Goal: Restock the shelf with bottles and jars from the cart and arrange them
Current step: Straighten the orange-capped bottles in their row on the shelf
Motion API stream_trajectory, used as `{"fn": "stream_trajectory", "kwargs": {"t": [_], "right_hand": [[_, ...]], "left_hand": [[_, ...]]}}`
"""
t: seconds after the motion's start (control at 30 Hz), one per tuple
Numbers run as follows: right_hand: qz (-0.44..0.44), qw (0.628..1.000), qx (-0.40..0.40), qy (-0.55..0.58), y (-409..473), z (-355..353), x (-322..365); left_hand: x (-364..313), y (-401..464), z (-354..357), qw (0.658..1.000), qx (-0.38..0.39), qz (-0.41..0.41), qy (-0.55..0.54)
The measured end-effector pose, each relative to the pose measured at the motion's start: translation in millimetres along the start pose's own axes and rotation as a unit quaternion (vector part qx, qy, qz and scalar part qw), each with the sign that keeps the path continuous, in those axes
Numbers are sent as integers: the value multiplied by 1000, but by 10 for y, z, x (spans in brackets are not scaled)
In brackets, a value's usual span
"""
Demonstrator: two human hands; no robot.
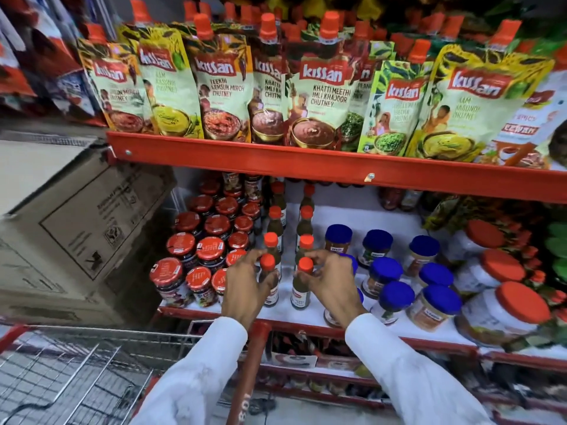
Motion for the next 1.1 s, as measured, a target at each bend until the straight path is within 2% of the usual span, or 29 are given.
{"fn": "stream_trajectory", "kwargs": {"t": [0.3, 0.47, 0.67, 0.83, 1.1], "right_hand": [[16, 999, 23, 29, -18, 20, -36], [19, 998, 36, 49, -35, 36, -69], [14, 998, 27, 50, -55, 12, -63], [11, 999, 3, 42, -108, 11, -62], [-1, 998, -3, 55, -118, 30, -81]], "left_hand": [[40, 111, 47, 998, 11, -42, -36], [-11, 119, 49, 999, 30, -6, -13], [-11, 134, 48, 998, 56, 0, 0], [-4, 89, 10, 998, 48, -21, -40], [-38, 33, 30, 999, 46, 10, -18]]}}
Point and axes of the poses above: each hand's wrist, its own y-axis towards the middle knuckle, its own z-axis out of the palm, x = y × z, the point moved 8 cm from there along y, towards the middle knuckle, and after that the axes turned 14 degrees about -z, right-handed, at the moved point
